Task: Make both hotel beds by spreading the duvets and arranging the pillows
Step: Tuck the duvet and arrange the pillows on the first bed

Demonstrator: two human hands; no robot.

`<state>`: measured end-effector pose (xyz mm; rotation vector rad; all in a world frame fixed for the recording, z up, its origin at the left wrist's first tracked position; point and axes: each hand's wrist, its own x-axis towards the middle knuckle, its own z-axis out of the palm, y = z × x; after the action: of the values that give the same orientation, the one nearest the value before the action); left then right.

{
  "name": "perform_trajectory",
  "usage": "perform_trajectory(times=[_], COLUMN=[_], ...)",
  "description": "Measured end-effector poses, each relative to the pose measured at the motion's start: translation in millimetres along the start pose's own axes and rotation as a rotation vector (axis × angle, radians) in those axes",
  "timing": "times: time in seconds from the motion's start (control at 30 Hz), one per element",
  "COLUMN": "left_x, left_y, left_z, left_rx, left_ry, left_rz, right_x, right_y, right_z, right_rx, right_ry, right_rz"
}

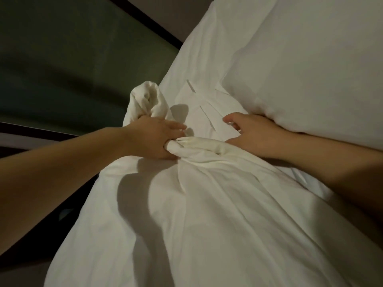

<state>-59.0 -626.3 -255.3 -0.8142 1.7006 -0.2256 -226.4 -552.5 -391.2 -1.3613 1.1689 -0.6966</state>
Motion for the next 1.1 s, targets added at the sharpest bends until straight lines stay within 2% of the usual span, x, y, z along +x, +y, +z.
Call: perform_trajectory(times=[0.1, 0.27, 0.33, 0.37, 0.4, 0.43, 0.47, 0.53, 0.73, 0.9, 1.1], left_x=[-5, -6, 6, 11, 14, 17, 22, 31, 54, 53, 41], left_y=[0, 0, 1, 3, 7, 15, 23, 34, 28, 17, -43], left_z=[22, 16, 6, -1, -7, -10, -10, -4, 8, 4, 0], left_rx=[-0.215, -0.738, -0.670, -0.634, -0.657, -0.571, -0.385, -0.224, -0.113, 0.074, 0.233], left_ry=[-0.076, -0.176, -0.090, -0.060, -0.068, -0.025, 0.055, 0.182, 0.421, 0.424, 0.277], left_rz=[-0.012, 0.059, 0.139, 0.121, 0.034, -0.081, -0.101, -0.046, -0.005, -0.057, -0.399], right_x=[-3, -6, -5, -5, -5, -5, -6, -6, -2, -4, -1], right_y=[0, 0, 0, 1, 1, 2, 2, 2, 6, 6, 5], right_z=[1, 2, 2, 2, 2, 2, 3, 3, 5, 6, 9], right_rx=[-0.126, -0.228, -0.224, -0.186, -0.126, -0.055, 0.012, 0.068, 0.037, -0.032, -0.277], right_ry=[0.026, 0.056, 0.046, 0.040, 0.038, 0.037, 0.039, 0.044, 0.089, 0.094, 0.045], right_rz=[0.010, -0.013, -0.048, -0.070, -0.085, -0.096, -0.103, -0.106, -0.103, -0.077, -0.136])
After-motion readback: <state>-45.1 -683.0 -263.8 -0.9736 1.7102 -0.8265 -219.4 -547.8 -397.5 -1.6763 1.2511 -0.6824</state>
